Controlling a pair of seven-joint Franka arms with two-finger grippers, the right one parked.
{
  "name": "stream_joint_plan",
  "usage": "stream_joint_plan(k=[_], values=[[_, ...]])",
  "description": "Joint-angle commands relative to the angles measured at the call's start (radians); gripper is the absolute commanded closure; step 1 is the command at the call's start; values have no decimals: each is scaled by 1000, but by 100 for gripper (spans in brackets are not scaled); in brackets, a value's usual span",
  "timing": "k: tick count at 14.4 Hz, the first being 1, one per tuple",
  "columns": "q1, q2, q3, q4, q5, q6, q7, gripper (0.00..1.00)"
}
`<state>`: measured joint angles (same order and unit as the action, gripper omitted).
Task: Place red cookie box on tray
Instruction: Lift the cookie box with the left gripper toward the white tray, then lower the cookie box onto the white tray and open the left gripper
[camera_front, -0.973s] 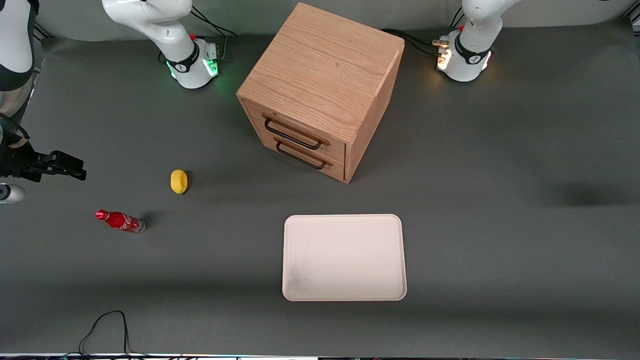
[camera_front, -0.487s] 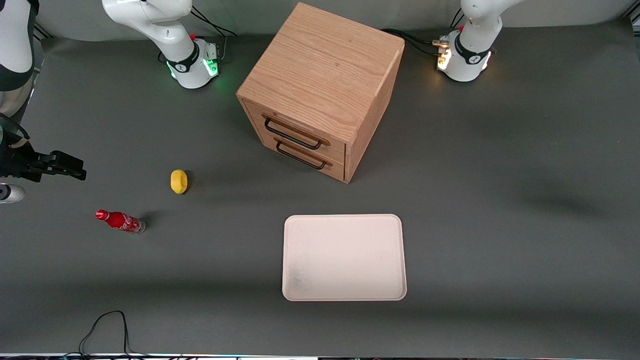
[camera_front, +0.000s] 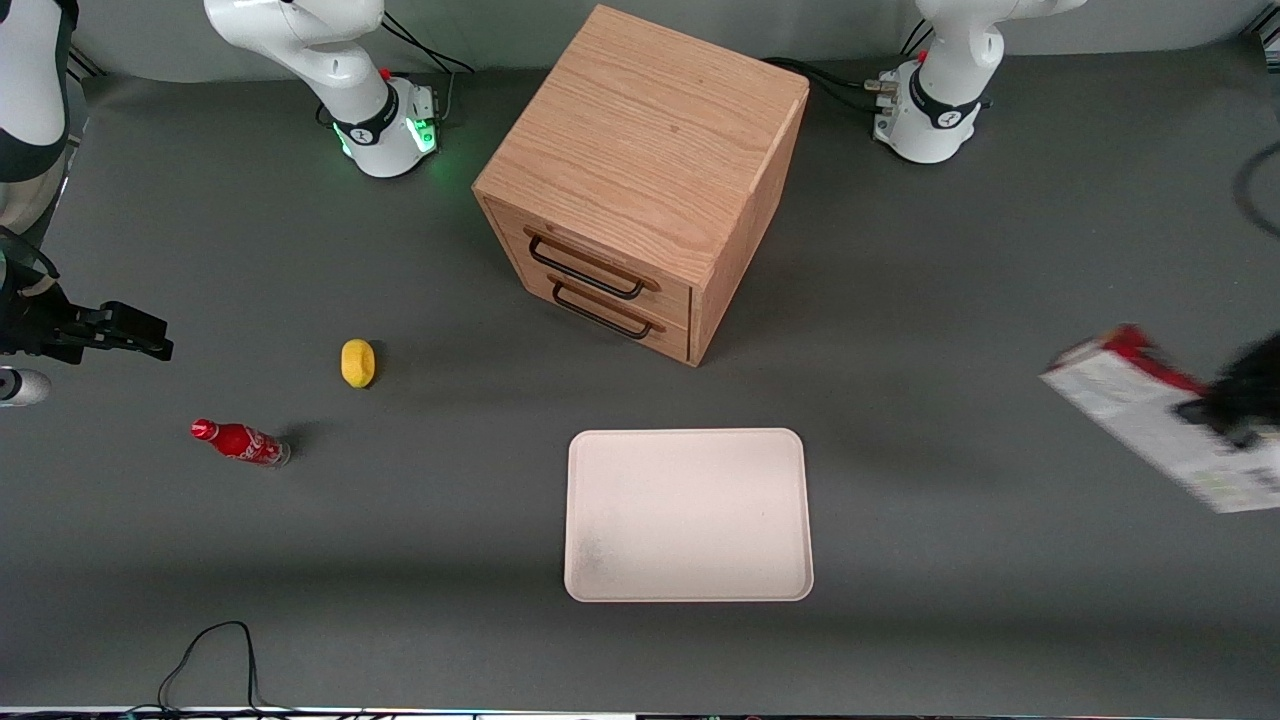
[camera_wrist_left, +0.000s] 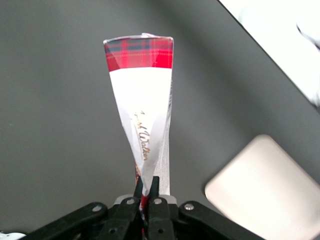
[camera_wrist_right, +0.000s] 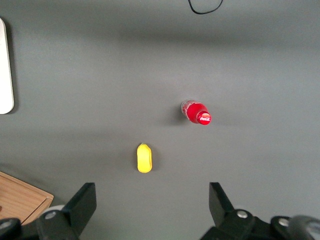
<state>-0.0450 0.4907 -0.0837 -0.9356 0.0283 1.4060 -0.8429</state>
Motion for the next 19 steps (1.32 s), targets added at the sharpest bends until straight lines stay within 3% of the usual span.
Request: stream_joint_plan(k=[1,9,12,19], values=[[-108,-21,18,-14,6,-24,-31,100],[-317,6,4,-14,-13,54,46,100],[-320,8,-17,-14,-15,42,275,100],[-343,63,-21,-75,1,193,438,100]])
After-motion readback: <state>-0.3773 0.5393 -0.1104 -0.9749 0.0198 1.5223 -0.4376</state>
